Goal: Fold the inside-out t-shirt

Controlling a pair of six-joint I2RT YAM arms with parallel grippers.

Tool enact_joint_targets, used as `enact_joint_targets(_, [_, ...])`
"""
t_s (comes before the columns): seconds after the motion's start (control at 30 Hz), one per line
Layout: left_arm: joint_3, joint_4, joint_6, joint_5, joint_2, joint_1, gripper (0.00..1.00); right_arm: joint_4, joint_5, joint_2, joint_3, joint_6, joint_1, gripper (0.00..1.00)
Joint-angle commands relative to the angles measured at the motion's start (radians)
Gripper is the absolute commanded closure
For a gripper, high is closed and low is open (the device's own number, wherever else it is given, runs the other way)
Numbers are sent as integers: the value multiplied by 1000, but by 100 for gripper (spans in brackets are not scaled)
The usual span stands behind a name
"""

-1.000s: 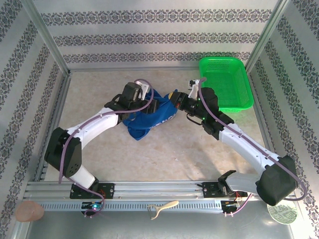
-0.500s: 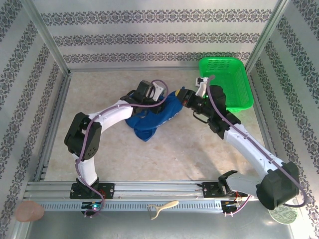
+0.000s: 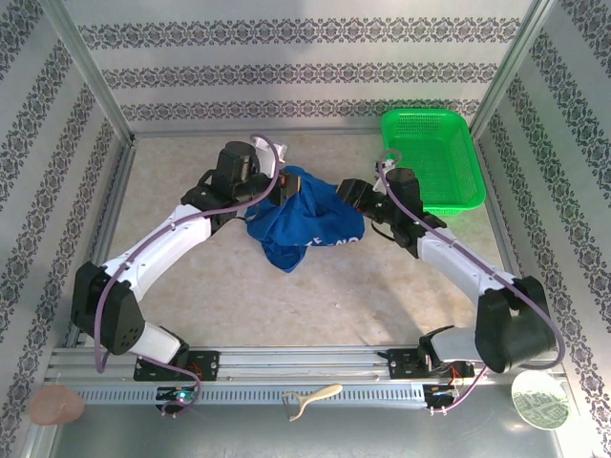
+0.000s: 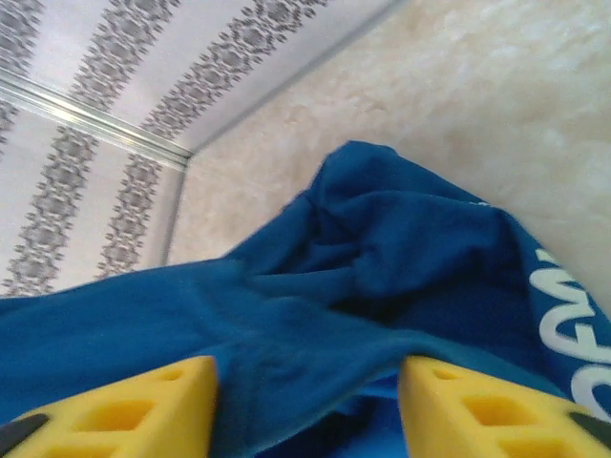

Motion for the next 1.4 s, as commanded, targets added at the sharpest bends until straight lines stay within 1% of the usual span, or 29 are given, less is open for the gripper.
enact_joint_targets(0.0, [-10, 28, -75, 80, -13, 13, 100, 8, -4, -50, -4, -88, 20, 37])
enact_joint_targets(0.07, [-1, 17, -75, 87, -18, 16, 100, -6, 28, -120, -55, -117, 60, 32])
enact_joint_targets(0.17, [12, 1, -69, 107, -14, 19, 100, -42, 121, -215, -114, -162, 153, 26])
enact_joint_targets(0.27, [20, -2, -77, 129, -9, 21, 100, -62, 201, -241, -122, -212, 233, 23])
enact_joint_targets(0.33, [27, -6, -81, 137, -7, 21, 100, -82, 244, -227, -97, -256, 273, 22])
enact_joint_targets(0.43, [32, -11, -85, 151, -9, 20, 100, -112, 298, -186, -44, -306, 299, 18])
enact_joint_targets(0.53, [38, -16, -90, 168, -15, 21, 100, -126, 332, -115, 28, -343, 292, 16])
enact_joint_targets(0.7, [47, -26, -99, 209, -23, 20, 100, -129, 302, 52, 159, -362, 253, 17])
enact_joint_targets(0.77, [49, -32, -97, 223, -32, 21, 100, -122, 278, 101, 186, -361, 229, 21])
enact_joint_targets(0.87, [56, -38, -102, 237, -49, 25, 100, -105, 205, 164, 200, -356, 191, 34])
enact_joint_targets(0.93, [65, -29, -115, 249, -51, 38, 100, -104, 158, 201, 205, -361, 180, 49])
enact_joint_targets(1.0, [72, -1, -143, 278, -47, 57, 100, -96, 122, 226, 201, -366, 176, 65])
enact_joint_targets(1.1, [75, 62, -206, 322, -27, 95, 100, -70, 29, 238, 192, -360, 173, 100])
enact_joint_targets(1.17, [84, 89, -233, 326, -3, 124, 100, -49, -30, 220, 176, -341, 171, 100])
enact_joint_targets(1.27, [109, 91, -265, 270, 58, 173, 100, 1, -118, 160, 149, -284, 163, 100])
enact_joint_targets(1.3, [117, 81, -265, 228, 79, 187, 95, 28, -158, 138, 138, -253, 158, 100])
enact_joint_targets(1.33, [126, 55, -261, 163, 95, 199, 84, 59, -187, 116, 129, -219, 154, 100])
enact_joint_targets(1.37, [132, 36, -255, 120, 108, 207, 70, 83, -211, 100, 123, -191, 149, 100])
